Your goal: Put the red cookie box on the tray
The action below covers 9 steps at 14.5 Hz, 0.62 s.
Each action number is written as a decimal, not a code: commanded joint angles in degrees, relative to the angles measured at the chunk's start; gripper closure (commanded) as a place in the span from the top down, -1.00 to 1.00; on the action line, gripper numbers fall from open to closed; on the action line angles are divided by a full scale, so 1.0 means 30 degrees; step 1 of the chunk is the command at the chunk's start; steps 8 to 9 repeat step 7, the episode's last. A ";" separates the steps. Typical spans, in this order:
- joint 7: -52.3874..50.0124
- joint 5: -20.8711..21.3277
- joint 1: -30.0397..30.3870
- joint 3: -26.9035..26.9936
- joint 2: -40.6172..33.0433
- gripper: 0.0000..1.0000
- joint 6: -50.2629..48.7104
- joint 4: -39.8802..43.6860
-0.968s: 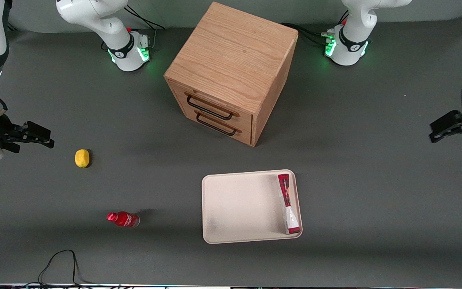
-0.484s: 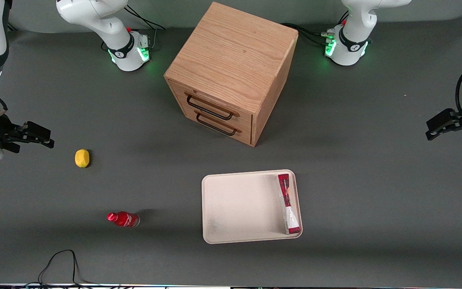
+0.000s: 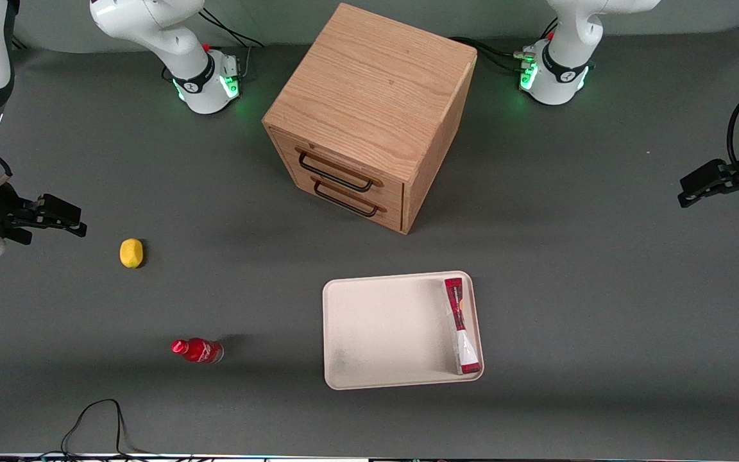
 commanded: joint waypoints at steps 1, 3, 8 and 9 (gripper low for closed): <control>-0.0356 -0.0173 0.1037 -0.1186 -0.0442 1.00 -0.0671 -0.0105; -0.0298 -0.0202 0.0982 -0.1132 -0.0472 1.00 -0.1197 -0.0105; -0.0268 -0.0202 0.1011 -0.1102 -0.0443 1.00 -0.1669 -0.0047; -0.0268 -0.0202 0.1011 -0.1102 -0.0443 1.00 -0.1669 -0.0047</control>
